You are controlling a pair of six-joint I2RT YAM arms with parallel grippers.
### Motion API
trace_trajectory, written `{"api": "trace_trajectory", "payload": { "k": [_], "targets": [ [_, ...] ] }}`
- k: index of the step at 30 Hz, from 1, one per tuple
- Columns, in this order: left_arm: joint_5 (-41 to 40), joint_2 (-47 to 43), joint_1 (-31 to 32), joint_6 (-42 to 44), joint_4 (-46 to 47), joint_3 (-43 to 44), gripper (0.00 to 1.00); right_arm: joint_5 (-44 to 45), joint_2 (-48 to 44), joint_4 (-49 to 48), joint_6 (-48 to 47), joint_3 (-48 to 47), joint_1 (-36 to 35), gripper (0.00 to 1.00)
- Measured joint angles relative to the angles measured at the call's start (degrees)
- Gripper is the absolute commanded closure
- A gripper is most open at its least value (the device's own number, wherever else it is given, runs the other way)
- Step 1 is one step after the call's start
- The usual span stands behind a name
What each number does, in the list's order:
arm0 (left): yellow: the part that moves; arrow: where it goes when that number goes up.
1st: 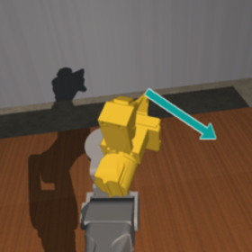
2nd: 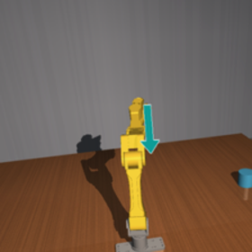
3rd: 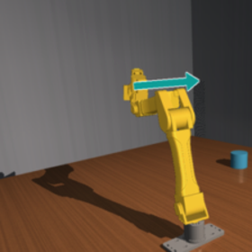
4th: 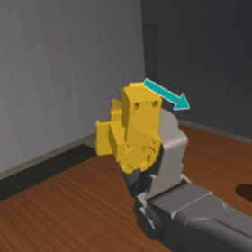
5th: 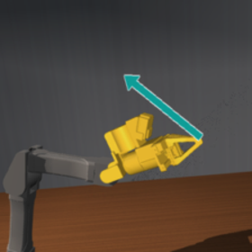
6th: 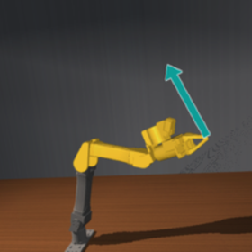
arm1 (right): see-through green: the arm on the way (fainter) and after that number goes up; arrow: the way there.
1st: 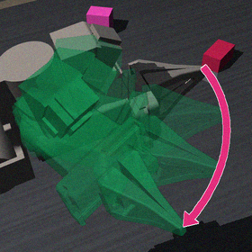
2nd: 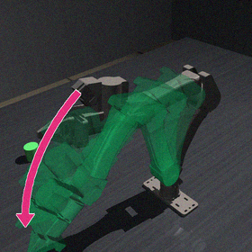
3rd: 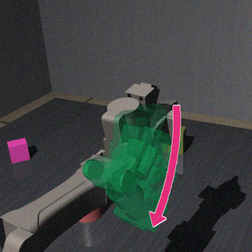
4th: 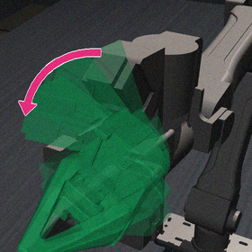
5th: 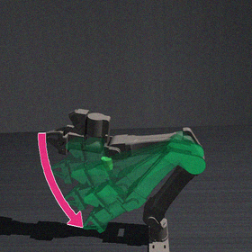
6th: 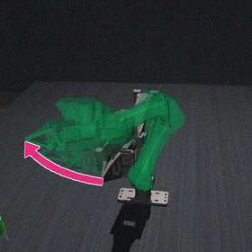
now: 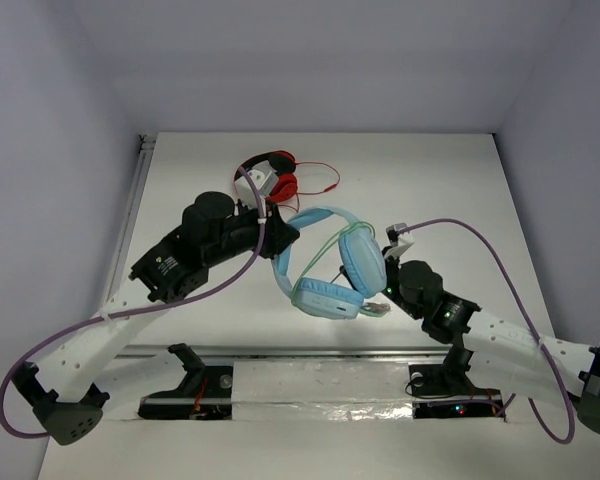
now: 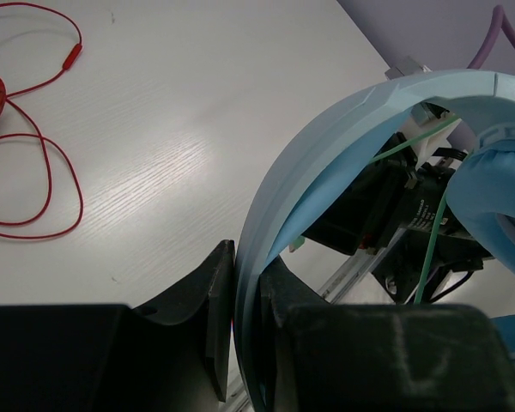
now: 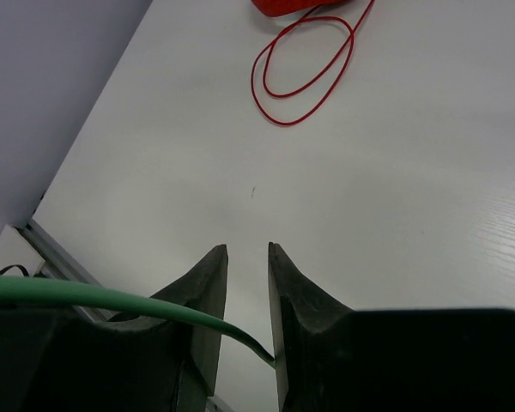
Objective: Wrap the headphones
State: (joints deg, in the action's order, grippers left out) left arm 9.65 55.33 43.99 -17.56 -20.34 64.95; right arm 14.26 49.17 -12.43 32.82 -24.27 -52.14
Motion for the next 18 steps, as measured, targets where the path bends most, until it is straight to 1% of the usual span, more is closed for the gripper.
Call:
{"api": "trace_trajectory", "payload": {
  "k": [6, 8, 9, 10, 11, 12, 13, 16, 18],
  "targets": [
    [-0.2, 0.0, -0.1, -0.6, 0.5, 0.7, 1.00, -0.2, 0.0, 0.0, 0.7, 0.1, 0.0, 0.67],
    [-0.2, 0.0, -0.1, -0.7, 0.7, 0.9, 1.00, -0.2, -0.2, 0.0, 0.9, 0.7, 0.0, 0.71],
    [-0.2, 0.0, -0.1, -0.7, 0.8, 1.1, 1.00, -0.2, -0.2, 0.0, 1.1, 1.1, 0.0, 0.74],
    [-0.2, 0.0, -0.1, -0.8, 0.9, 1.1, 1.00, -0.2, -0.3, 0.0, 1.3, 1.5, 0.0, 0.83],
    [-0.3, 0.0, -0.1, -0.9, 0.9, 1.2, 1.00, -0.2, -0.4, 0.1, 1.4, 1.8, 0.0, 0.90],
    [-0.3, 0.0, -0.1, -0.9, 1.0, 1.2, 1.00, -0.2, -0.4, 0.2, 1.7, 1.9, 0.0, 0.96],
    [-0.5, 0.0, -0.1, -1.0, 0.9, 1.2, 1.00, -0.2, -0.4, 0.2, 1.9, 1.9, 0.0, 1.00],
    [-1.1, 0.0, -0.1, -2.1, 1.6, 1.1, 1.00, -0.5, -0.1, -0.2, 2.7, 1.9, 0.0, 1.00],
    [-1.6, 0.0, -0.1, -3.9, 3.8, 0.3, 1.00, -0.7, 0.5, -0.9, 3.7, 1.9, 0.0, 1.00]
  ]
}}
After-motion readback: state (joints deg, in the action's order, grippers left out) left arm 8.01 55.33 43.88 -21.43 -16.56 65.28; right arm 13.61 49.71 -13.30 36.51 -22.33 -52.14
